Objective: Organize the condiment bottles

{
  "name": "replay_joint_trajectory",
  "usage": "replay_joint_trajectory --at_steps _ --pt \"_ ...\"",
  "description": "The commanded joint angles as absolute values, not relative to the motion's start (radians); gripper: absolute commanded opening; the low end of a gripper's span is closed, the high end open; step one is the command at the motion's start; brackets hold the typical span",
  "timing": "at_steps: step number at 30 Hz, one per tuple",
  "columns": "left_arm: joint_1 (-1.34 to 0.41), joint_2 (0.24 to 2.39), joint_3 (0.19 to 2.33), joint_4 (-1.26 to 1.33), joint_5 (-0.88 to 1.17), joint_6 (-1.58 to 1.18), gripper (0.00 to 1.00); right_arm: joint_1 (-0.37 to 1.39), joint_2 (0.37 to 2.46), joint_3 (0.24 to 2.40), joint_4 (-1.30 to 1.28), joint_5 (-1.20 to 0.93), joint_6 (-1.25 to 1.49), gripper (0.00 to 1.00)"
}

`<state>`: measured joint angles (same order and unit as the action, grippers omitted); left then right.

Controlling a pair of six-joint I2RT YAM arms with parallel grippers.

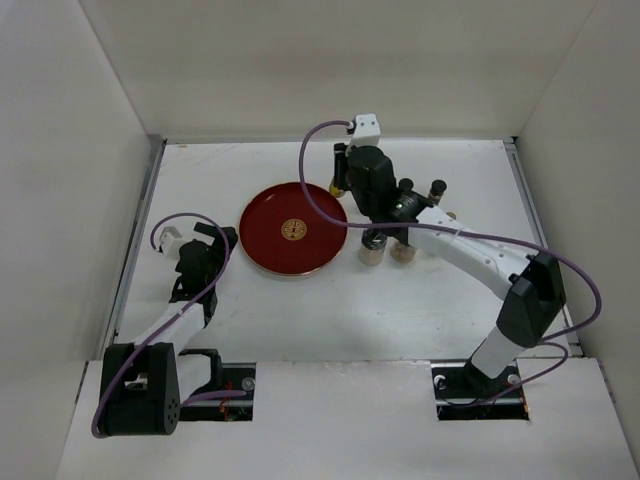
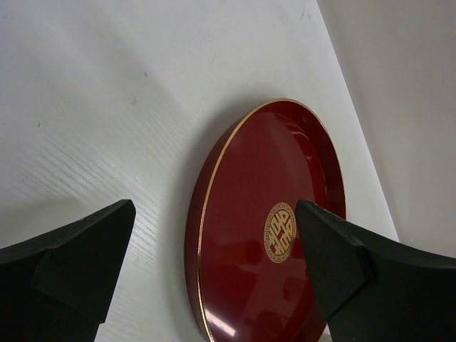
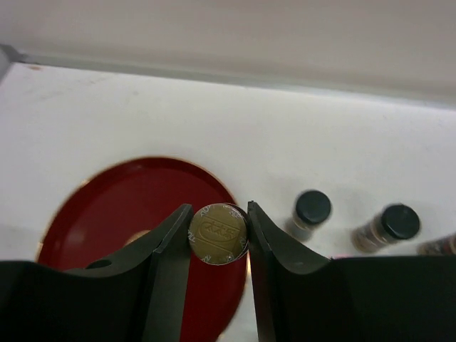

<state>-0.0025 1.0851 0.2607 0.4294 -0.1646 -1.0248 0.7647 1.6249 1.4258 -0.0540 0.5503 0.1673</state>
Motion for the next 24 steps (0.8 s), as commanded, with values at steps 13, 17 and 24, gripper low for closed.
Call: replay_joint_trajectory --at_steps 13,17,24 --pt "-0.001 1.098 0.249 0.498 -0.16 -1.042 1.0 0.858 2.104 1.951 0.069 0.423 0.164 0.2" --pt "-0.004 1.094 0.244 0.506 -0.17 -1.043 1.0 0.869 2.212 2.052 0.064 0.422 0.153 0.2" --pt "-0.005 1.088 0.238 0.522 -0.164 -1.046 1.0 0.871 2.31 2.128 0.066 0.433 0.146 0.21"
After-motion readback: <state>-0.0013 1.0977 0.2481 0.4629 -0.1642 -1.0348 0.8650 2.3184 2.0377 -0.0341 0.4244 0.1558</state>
